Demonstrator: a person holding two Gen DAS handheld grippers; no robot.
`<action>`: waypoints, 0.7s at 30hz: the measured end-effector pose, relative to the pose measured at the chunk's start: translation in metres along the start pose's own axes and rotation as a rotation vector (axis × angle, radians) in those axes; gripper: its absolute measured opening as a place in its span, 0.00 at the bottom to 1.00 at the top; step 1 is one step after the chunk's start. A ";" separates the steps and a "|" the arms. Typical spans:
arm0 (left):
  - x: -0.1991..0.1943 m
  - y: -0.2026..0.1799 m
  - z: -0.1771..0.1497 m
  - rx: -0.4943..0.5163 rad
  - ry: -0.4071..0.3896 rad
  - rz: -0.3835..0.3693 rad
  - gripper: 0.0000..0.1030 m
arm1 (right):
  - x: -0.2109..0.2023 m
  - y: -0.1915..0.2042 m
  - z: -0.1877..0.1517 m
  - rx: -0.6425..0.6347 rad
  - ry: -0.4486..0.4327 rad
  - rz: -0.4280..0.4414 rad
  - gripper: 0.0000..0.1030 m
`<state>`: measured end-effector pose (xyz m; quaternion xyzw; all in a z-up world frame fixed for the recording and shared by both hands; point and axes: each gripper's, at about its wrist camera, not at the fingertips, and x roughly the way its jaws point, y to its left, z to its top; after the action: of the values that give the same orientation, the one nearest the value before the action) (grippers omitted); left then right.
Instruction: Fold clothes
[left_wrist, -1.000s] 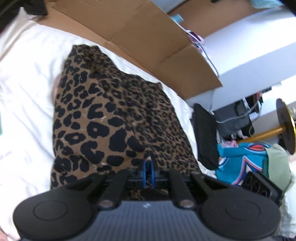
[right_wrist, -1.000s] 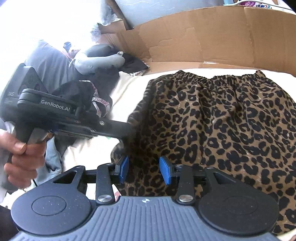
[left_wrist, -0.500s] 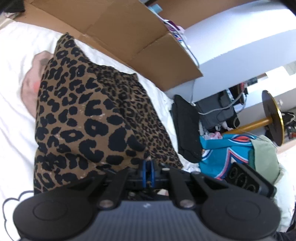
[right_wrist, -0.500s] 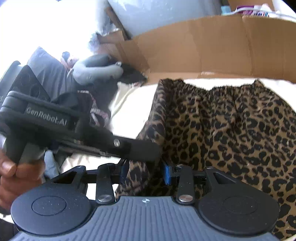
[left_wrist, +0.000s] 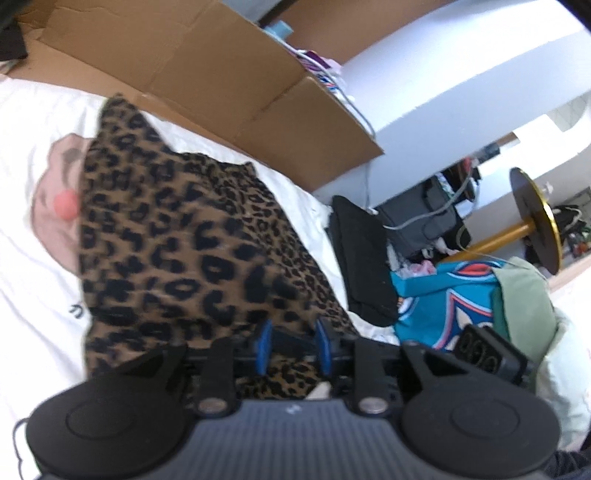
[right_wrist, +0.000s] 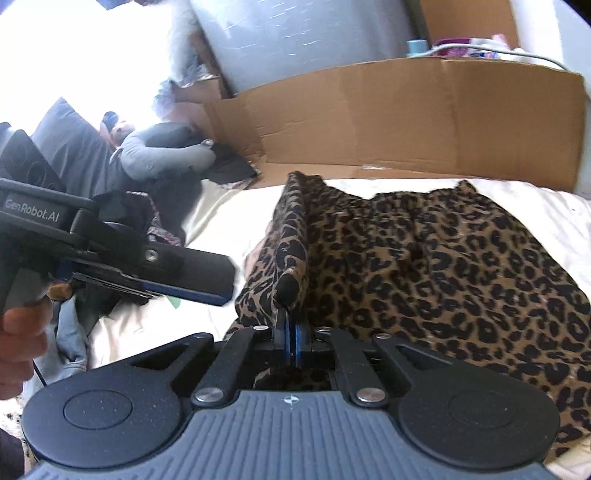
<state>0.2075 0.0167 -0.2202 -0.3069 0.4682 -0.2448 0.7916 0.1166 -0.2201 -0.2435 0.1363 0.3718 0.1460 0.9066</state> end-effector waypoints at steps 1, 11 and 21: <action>-0.001 0.004 0.001 -0.010 -0.008 0.019 0.27 | -0.001 -0.005 0.000 0.020 -0.001 -0.006 0.00; 0.000 0.037 -0.002 -0.083 -0.014 0.172 0.27 | -0.022 -0.047 0.001 0.140 -0.046 -0.066 0.00; 0.017 0.041 -0.013 -0.079 0.051 0.221 0.27 | -0.042 -0.107 -0.019 0.294 -0.055 -0.160 0.00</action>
<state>0.2073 0.0304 -0.2646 -0.2780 0.5283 -0.1452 0.7890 0.0917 -0.3309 -0.2681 0.2416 0.3737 0.0136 0.8954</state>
